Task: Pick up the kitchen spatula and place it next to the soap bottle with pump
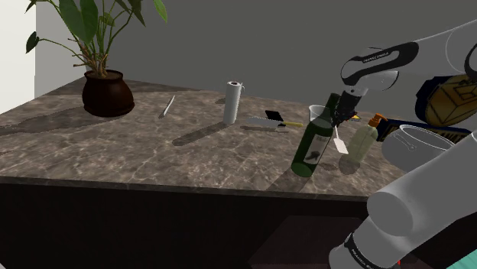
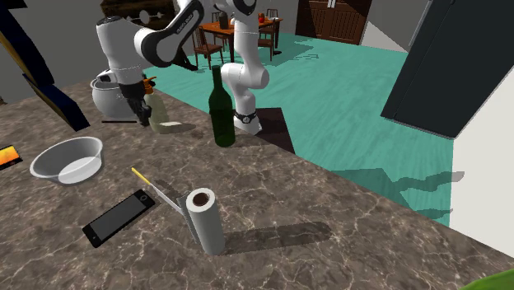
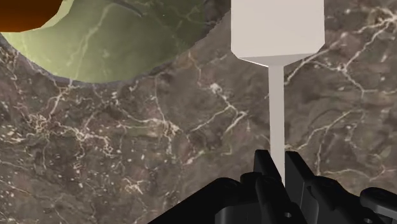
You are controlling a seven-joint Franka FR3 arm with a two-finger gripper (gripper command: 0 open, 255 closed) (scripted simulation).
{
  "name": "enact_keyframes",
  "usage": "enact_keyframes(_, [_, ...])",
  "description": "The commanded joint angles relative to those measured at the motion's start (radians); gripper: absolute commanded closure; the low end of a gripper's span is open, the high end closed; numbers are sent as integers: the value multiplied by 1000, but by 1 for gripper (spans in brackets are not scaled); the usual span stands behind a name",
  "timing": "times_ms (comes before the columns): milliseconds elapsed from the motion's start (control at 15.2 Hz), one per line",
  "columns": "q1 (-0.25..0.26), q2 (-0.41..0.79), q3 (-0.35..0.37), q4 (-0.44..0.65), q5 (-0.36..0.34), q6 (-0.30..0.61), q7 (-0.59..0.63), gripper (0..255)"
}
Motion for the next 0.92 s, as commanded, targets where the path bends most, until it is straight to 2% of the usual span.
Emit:
enact_keyframes(0, [0,11,-4,-20,3,30,-4,255])
enact_keyframes(858, [3,104,-20,-115,43,212,-36,255])
